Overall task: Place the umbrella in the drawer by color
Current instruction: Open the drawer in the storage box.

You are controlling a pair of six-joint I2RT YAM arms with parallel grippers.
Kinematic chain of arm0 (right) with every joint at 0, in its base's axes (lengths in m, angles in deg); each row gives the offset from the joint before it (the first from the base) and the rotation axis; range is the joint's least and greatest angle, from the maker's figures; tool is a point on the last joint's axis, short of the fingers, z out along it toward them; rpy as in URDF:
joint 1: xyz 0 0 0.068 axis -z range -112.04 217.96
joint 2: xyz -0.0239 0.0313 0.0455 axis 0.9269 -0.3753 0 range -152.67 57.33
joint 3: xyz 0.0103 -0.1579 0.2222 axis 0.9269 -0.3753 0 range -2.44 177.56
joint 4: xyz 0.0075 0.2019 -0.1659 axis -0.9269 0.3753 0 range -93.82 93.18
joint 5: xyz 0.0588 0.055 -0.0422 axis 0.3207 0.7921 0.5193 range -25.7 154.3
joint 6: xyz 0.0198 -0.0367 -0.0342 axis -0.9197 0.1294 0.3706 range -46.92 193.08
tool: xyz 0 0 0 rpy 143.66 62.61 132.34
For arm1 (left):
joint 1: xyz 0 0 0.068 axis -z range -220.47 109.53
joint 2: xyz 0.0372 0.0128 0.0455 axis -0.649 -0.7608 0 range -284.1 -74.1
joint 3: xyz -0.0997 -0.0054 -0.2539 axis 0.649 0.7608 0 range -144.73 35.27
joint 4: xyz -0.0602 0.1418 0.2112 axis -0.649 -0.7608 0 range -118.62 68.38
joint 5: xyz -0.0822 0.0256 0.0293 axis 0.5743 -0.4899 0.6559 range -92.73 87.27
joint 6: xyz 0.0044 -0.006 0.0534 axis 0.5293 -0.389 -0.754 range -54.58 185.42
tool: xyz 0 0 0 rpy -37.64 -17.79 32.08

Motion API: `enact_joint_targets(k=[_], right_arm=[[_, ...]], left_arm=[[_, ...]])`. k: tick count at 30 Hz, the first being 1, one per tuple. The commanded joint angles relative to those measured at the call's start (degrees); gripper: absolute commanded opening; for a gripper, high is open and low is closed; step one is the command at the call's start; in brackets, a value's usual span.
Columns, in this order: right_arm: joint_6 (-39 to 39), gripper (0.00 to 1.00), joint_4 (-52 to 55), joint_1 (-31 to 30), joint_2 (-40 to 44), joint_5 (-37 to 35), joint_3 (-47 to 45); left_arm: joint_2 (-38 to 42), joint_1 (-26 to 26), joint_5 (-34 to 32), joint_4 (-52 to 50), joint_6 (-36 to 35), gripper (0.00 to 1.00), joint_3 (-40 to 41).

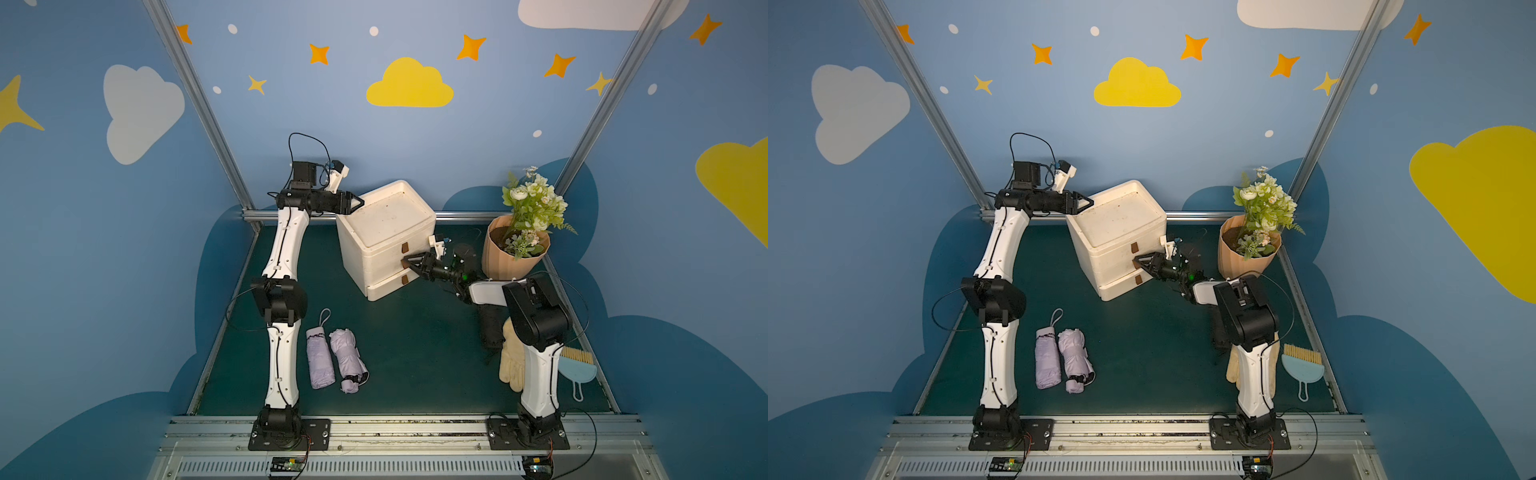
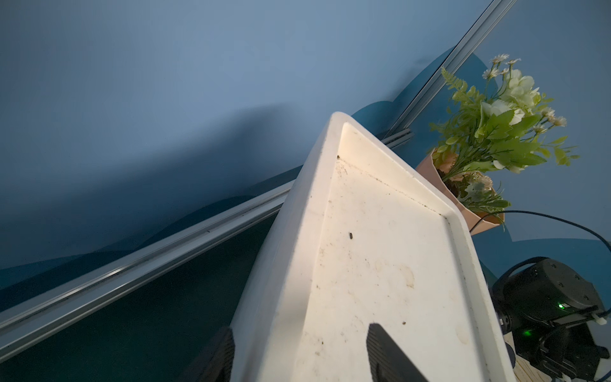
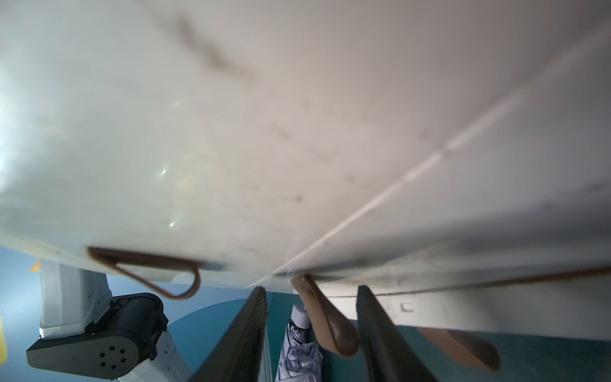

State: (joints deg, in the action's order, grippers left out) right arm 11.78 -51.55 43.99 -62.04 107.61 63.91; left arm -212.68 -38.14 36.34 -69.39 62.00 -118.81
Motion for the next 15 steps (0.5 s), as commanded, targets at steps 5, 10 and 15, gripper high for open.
enact_joint_targets(k=[5, 10, 15], right_arm=[[0.1, 0.29, -2.3, -0.4, 1.1, 0.4, -1.1], [-0.2, 0.16, -2.4, -0.5, 2.3, 0.7, -2.4], [0.3, 0.00, -2.9, -0.3, 3.7, 1.1, -4.0]], left_arm=[[-0.4, 1.8, 0.9, -2.9, -0.4, 0.66, -0.5], [-0.3, 1.8, 0.7, -2.8, -0.4, 0.66, -0.5], [-0.3, 1.8, 0.7, -2.8, -0.4, 0.66, -0.5]])
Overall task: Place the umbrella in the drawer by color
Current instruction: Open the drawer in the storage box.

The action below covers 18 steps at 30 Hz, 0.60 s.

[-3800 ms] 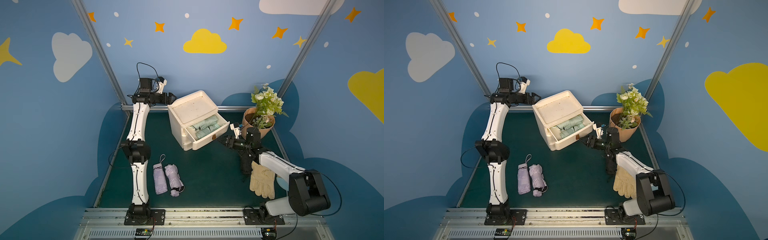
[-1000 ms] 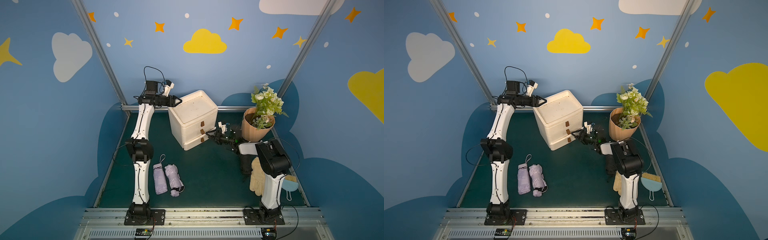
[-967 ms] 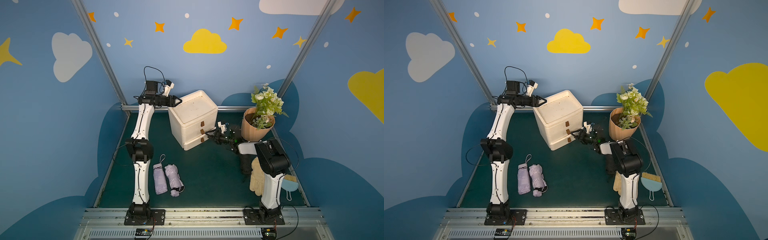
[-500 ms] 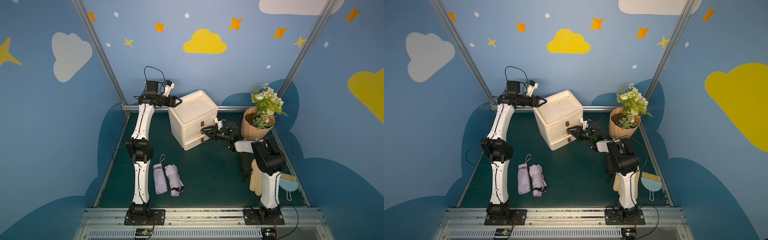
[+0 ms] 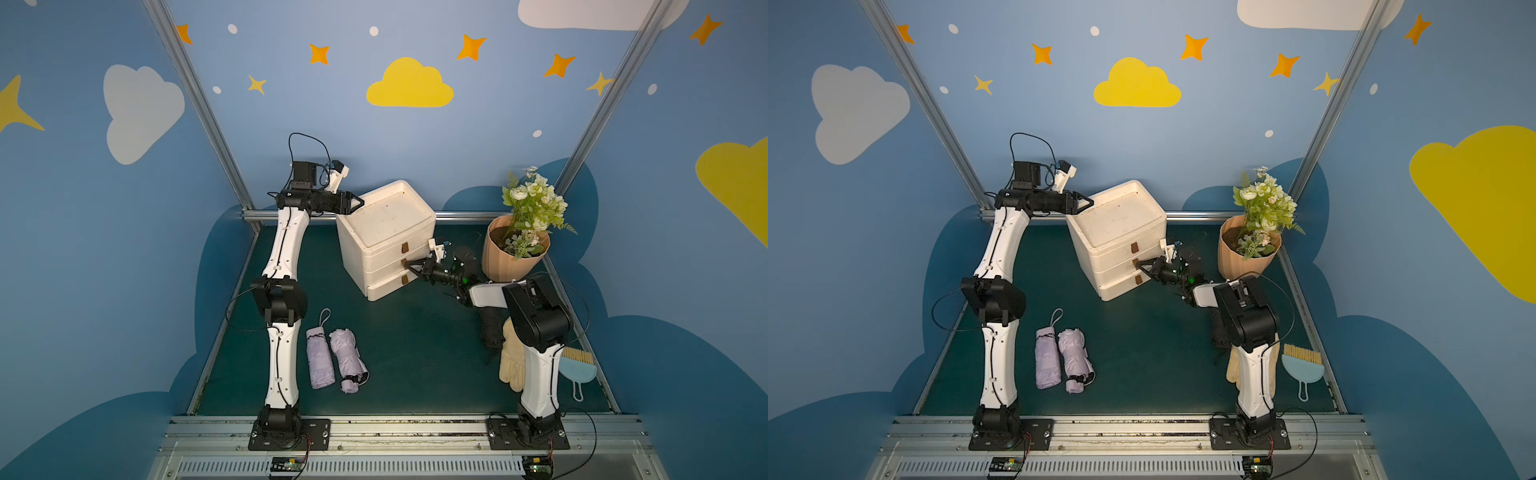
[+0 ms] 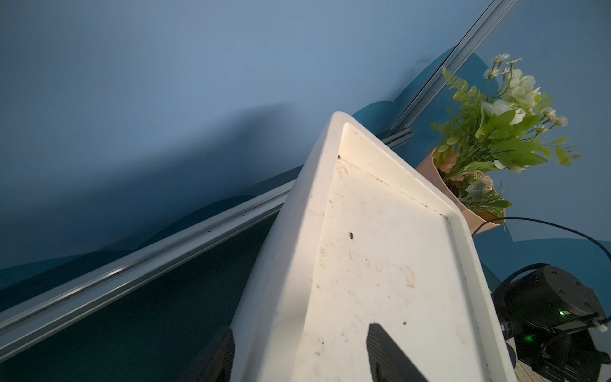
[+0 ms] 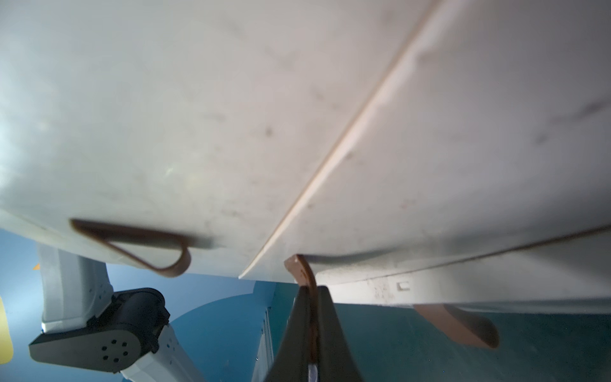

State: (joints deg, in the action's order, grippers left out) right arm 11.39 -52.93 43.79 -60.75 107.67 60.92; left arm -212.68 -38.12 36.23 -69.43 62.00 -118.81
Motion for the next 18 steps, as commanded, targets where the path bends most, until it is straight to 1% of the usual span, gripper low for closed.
enact_joint_targets(k=[1, 7, 15, 18], right_arm=[[0.8, 0.00, -1.5, 0.2, 2.8, 1.3, -1.1], [1.4, 0.00, -1.4, 1.1, 6.3, 1.7, -4.3], [2.8, 0.00, -0.4, 2.9, 12.8, 3.2, -13.7], [5.1, 0.00, 2.2, 3.8, 15.5, 4.2, -16.6]], left_arm=[[-0.3, 1.9, 0.8, -2.7, -0.4, 0.66, -0.5], [-0.3, 1.9, 0.4, -2.5, -0.1, 0.66, -0.5], [-0.4, 1.9, 0.2, -2.5, 0.0, 0.66, -0.4], [-0.4, 1.9, 0.1, -2.5, 0.0, 0.66, -0.5]])
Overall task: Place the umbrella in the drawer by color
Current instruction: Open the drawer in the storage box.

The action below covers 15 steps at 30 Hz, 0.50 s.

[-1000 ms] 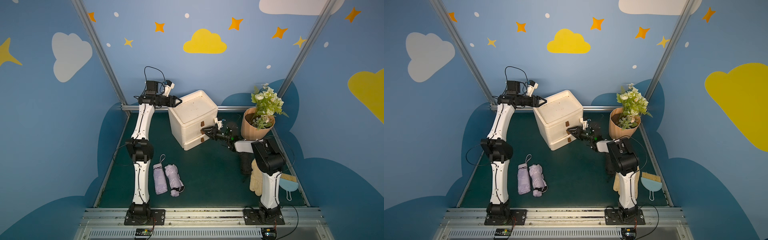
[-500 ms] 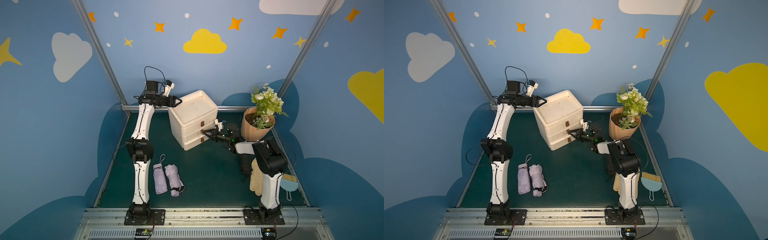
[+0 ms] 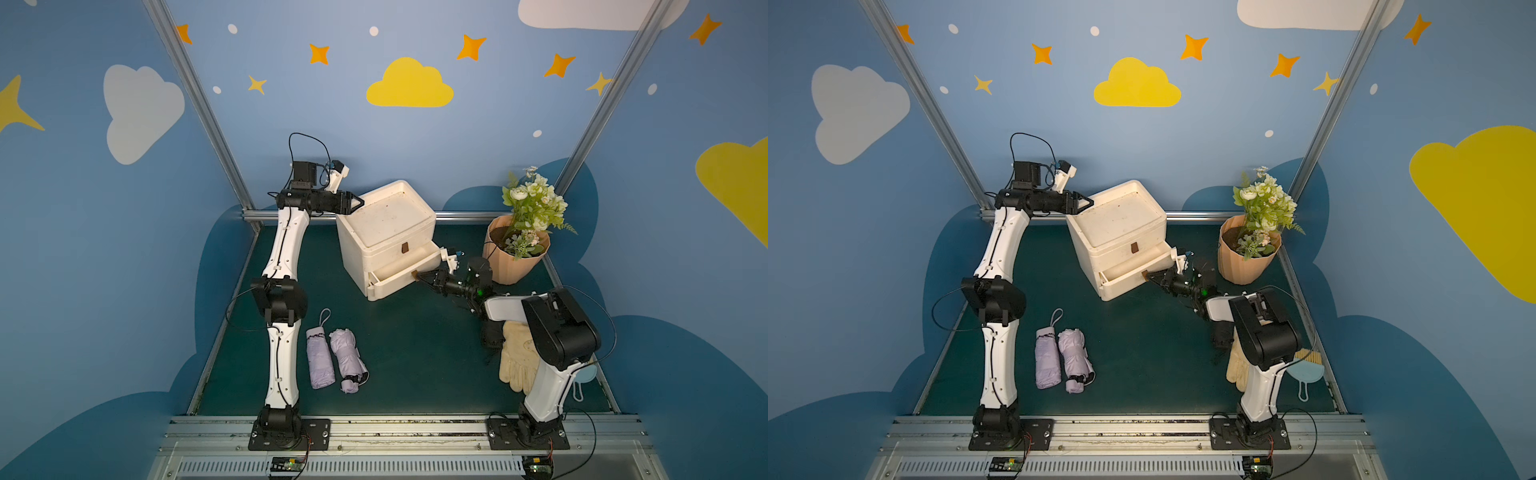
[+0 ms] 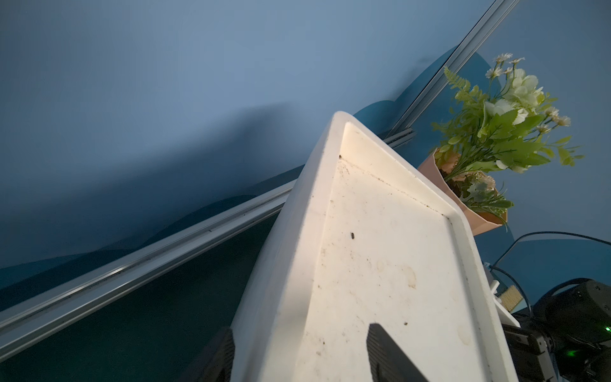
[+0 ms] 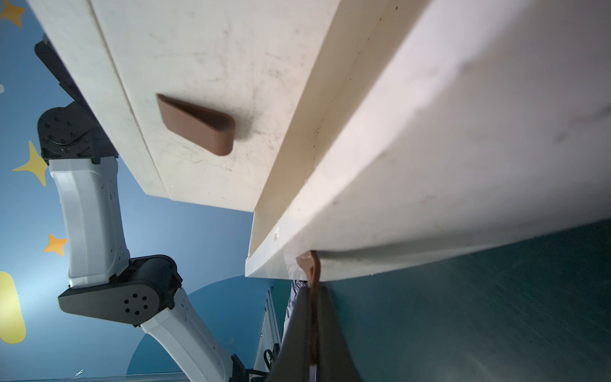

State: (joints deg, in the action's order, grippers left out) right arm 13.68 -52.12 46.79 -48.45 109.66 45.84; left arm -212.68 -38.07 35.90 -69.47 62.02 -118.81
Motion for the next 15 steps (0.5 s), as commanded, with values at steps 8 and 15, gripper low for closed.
enact_joint_targets(k=[8, 15], right_arm=[[11.1, 0.00, 15.2, 2.3, 10.0, 3.6, -4.8], [16.9, 0.00, 25.6, 3.3, 14.8, 3.4, -4.9]], left_arm=[[-0.4, 1.8, -0.2, -2.4, 0.1, 0.66, -0.4], [-0.2, 1.8, -0.7, -1.8, 0.6, 0.67, -0.5]])
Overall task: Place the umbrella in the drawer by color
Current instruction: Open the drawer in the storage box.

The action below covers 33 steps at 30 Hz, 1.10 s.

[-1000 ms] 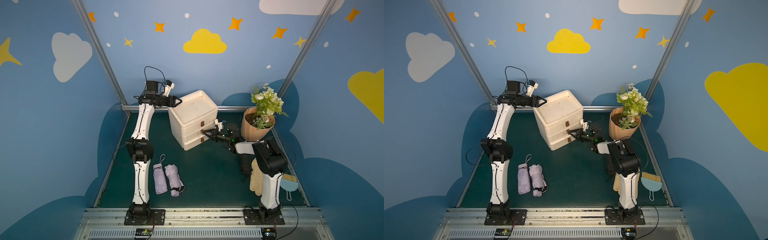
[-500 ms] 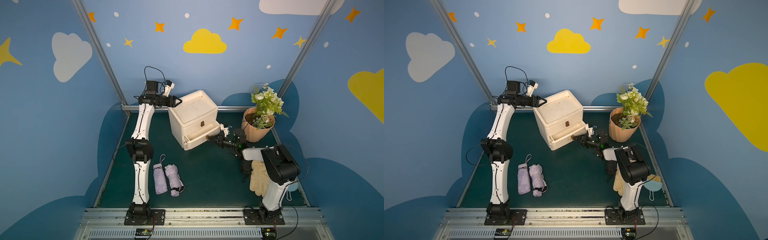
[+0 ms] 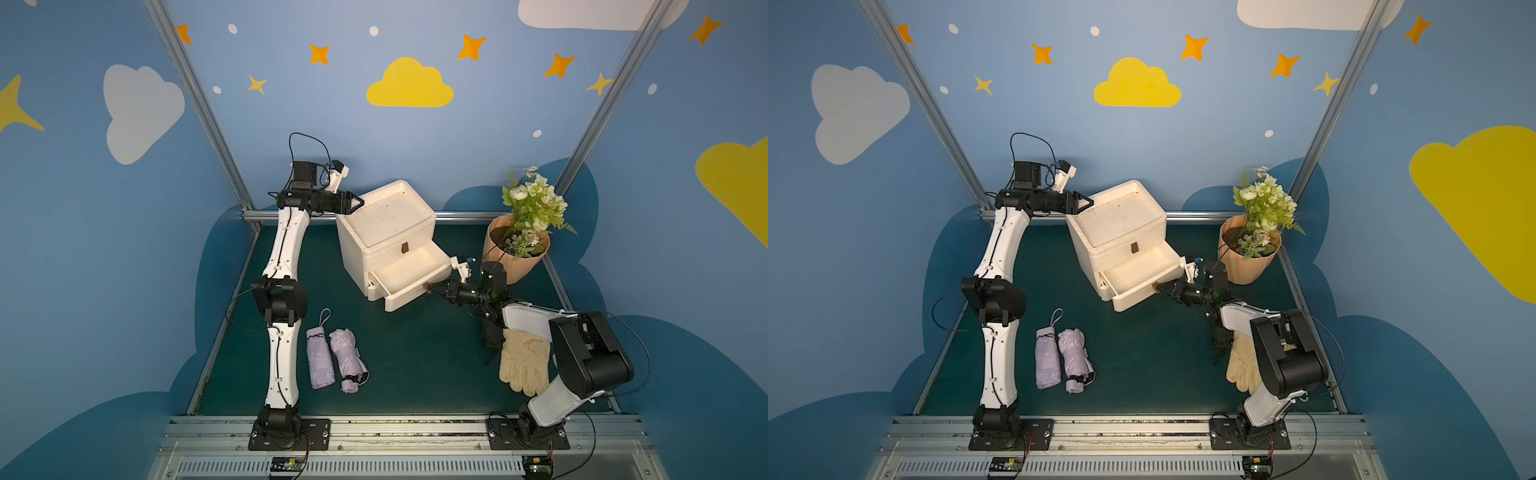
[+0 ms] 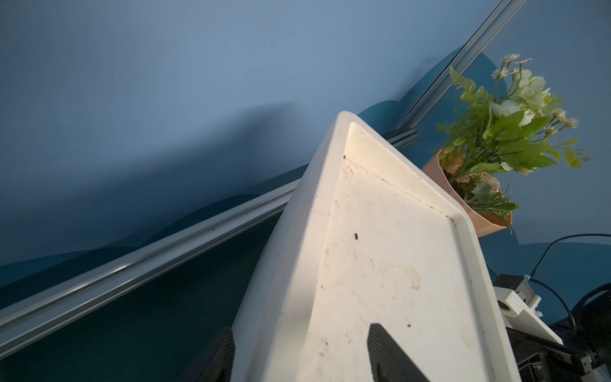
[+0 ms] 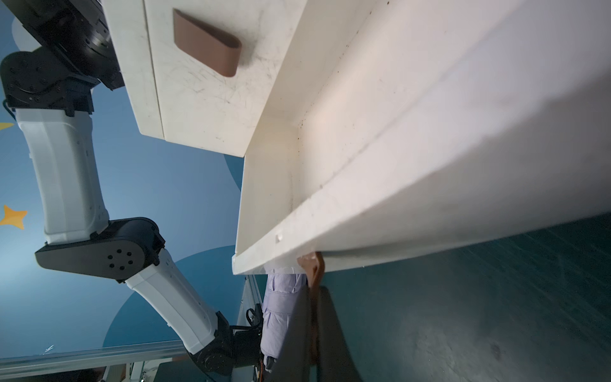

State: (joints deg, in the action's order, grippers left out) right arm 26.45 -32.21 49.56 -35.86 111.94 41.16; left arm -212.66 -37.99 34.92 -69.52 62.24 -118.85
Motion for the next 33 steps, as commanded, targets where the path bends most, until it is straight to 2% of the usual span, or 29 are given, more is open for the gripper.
enact_joint_targets(k=[1, 5, 7, 11, 16, 20, 23, 26, 27, 29, 33], right_arm=[[4.1, 0.00, 5.6, 0.6, 2.1, 1.1, -0.3], [3.1, 0.02, 5.0, 1.0, 0.4, 2.5, 1.0], [2.7, 0.17, 4.5, 1.2, 0.6, 1.9, 0.9], [4.1, 0.36, 6.3, 2.2, 3.4, -0.4, -0.4], [11.7, 0.57, 19.6, 2.6, 10.2, -4.5, 0.6], [17.3, 0.66, 31.3, 2.4, 17.2, -9.7, 1.5], [20.7, 0.70, 39.9, 0.9, 23.4, -14.9, 2.5], [23.1, 0.71, 46.3, -2.5, 28.2, -18.9, 4.1], [23.7, 0.71, 48.1, -4.2, 29.3, -19.8, 4.8], [24.3, 0.71, 50.8, -8.1, 30.3, -22.4, 6.3], [25.3, 0.74, 54.5, -16.8, 29.1, -27.3, 9.7]], left_arm=[[-0.1, 1.7, 0.2, -1.7, 0.4, 0.68, -0.5], [0.2, 1.7, -0.2, -1.5, 0.8, 0.72, -0.5], [0.6, 1.7, -0.1, -1.6, 0.6, 0.79, -0.5], [2.4, 1.4, -0.6, -1.4, 0.4, 0.89, -0.5], [6.2, 1.2, -4.2, -1.2, 0.9, 0.98, -0.3], [10.8, 1.1, -8.4, -1.4, 1.2, 1.00, 2.1], [16.2, 0.9, -12.2, -1.3, 2.3, 1.00, 6.9], [23.8, 0.9, -15.8, -0.4, 3.4, 1.00, 15.8], [27.2, 0.9, -16.7, 1.2, 3.9, 1.00, 21.0], [34.6, 0.9, -18.0, 6.3, 5.2, 1.00, 31.8], [53.0, 0.8, -20.5, 21.2, 8.7, 1.00, 59.4]])
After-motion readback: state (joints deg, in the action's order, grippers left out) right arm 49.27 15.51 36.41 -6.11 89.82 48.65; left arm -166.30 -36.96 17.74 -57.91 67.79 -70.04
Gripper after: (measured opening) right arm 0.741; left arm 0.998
